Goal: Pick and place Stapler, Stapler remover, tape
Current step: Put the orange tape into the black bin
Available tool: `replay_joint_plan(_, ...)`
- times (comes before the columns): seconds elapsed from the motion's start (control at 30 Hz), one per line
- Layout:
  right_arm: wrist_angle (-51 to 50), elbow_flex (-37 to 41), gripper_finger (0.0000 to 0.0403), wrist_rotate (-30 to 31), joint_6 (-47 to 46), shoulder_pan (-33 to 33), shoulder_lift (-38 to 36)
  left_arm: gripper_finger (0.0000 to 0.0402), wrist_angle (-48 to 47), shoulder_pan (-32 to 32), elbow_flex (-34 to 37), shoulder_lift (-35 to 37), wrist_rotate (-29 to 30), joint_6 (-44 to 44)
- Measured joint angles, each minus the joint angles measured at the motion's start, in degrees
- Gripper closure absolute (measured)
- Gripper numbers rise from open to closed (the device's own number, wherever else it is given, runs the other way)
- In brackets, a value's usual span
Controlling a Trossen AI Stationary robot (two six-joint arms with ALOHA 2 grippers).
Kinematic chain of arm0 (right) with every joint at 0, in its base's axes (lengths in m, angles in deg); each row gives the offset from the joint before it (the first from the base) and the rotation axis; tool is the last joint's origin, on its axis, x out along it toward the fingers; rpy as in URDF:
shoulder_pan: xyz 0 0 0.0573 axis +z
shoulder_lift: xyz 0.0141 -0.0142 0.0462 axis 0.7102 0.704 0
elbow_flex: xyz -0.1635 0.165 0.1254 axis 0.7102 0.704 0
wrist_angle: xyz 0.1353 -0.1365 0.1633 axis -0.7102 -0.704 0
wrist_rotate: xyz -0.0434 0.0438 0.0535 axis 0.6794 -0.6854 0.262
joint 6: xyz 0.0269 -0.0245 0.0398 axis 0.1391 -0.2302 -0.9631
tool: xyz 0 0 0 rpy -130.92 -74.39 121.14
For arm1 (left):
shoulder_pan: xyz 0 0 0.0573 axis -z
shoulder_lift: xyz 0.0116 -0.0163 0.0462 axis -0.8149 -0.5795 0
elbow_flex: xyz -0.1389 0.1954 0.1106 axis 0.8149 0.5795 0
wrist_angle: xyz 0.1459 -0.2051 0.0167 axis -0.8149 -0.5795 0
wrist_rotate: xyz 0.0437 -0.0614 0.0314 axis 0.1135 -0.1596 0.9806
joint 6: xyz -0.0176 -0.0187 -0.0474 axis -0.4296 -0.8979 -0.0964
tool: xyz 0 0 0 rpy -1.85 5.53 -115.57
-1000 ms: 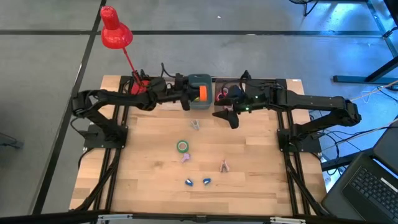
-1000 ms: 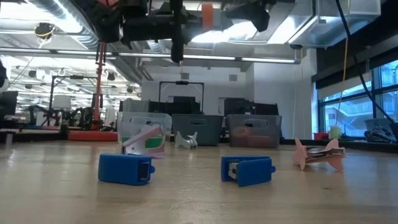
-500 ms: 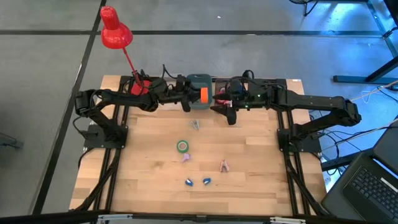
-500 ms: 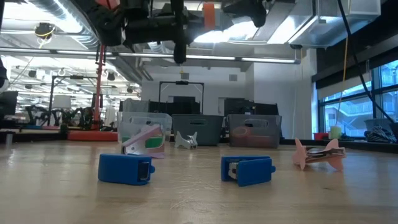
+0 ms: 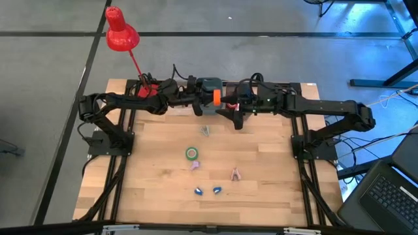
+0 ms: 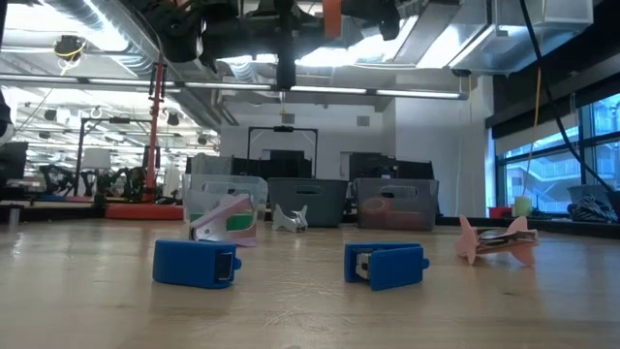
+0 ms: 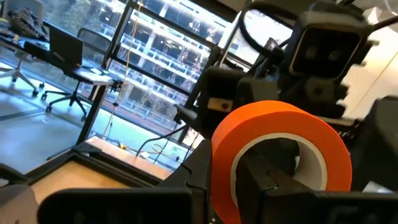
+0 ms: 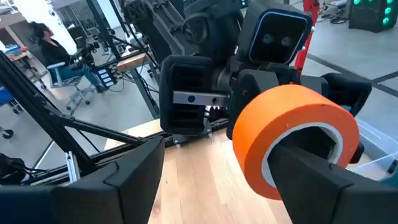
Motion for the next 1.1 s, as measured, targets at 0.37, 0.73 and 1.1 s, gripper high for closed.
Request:
replay_joint_plan(0.37,2.47,-0.02,0.0207,0.21,-1.12,-0.09,1.97,0.0370,0.34,0.06,0.02,0.02,-0.08,0.02)
replay_joint_plan(0.73,2.59,-0.63,0.0365,-0.24,-0.43,-0.42,2.97,0.0370,0.54,0.94,0.04,0.05,-0.44,-0.08)
replay_joint_plan(1.1,0.54,-0.87,0.0365,1.00,0.24,-0.57,2.82,0.0225,-0.36,0.85,0.04,0.07,0.83,0.10)
